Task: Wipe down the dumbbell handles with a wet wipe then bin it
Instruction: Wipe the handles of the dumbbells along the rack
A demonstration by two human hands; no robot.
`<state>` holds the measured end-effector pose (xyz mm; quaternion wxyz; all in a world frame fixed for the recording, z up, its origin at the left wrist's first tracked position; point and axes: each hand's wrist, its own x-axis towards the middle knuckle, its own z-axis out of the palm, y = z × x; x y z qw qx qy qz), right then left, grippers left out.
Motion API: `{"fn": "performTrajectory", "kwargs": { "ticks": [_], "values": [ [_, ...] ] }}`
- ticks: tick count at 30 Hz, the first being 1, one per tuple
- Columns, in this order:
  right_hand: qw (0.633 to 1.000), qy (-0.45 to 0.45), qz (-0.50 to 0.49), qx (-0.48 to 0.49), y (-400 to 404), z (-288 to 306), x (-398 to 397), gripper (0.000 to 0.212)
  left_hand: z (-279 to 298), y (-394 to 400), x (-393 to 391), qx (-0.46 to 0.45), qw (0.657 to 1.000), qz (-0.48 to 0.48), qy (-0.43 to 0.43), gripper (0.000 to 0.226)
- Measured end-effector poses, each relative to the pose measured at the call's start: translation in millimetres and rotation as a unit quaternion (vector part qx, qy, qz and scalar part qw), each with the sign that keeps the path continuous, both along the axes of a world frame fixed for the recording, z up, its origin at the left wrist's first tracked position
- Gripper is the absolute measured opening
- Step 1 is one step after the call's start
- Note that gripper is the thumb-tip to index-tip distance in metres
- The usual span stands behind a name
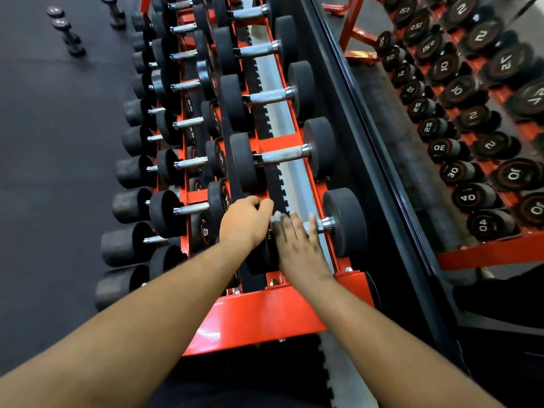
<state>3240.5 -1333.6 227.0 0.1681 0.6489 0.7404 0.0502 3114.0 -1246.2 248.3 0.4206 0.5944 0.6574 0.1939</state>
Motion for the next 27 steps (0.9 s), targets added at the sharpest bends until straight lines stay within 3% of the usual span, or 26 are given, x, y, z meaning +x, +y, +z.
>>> {"fn": "performTrajectory", "kwargs": {
  "ticks": [2,6,8,10,13,20,22,25,27],
  "values": [
    [1.000,-0.016,-0.007,0.008,-11,-1,0,0.070,0,1,1,0.001,1.000,0.006,0.000,0.036],
    [0.998,-0.055,-0.005,0.015,30,0,-17,0.065,0,1,3,-0.004,1.000,0.002,0.004,0.037],
    [1.000,0.005,0.009,-0.027,47,-2,-17,0.056,0,1,2,-0.009,1.000,0.004,0.002,0.036],
    [0.997,0.076,0.031,0.001,39,0,-8,0.046,-1,0,1,-0.011,1.000,0.006,-0.003,0.035],
    [0.997,0.059,0.034,0.029,0,-4,6,0.049,-2,0,1,-0.003,1.000,0.003,-0.003,0.032],
    [0.995,0.021,-0.009,-0.096,56,27,-5,0.029,1,2,3,-0.001,1.000,-0.007,0.009,0.031],
    [0.995,0.046,-0.008,-0.083,51,27,0,0.025,0,2,2,-0.001,1.000,-0.009,0.007,0.031],
    [0.999,0.039,0.001,0.007,9,-1,19,0.043,-1,2,1,0.005,1.000,-0.010,0.002,0.031],
    [1.000,0.017,-0.008,0.008,-5,-9,26,0.052,-2,2,2,0.005,1.000,-0.016,0.005,0.033]
  ]
}}
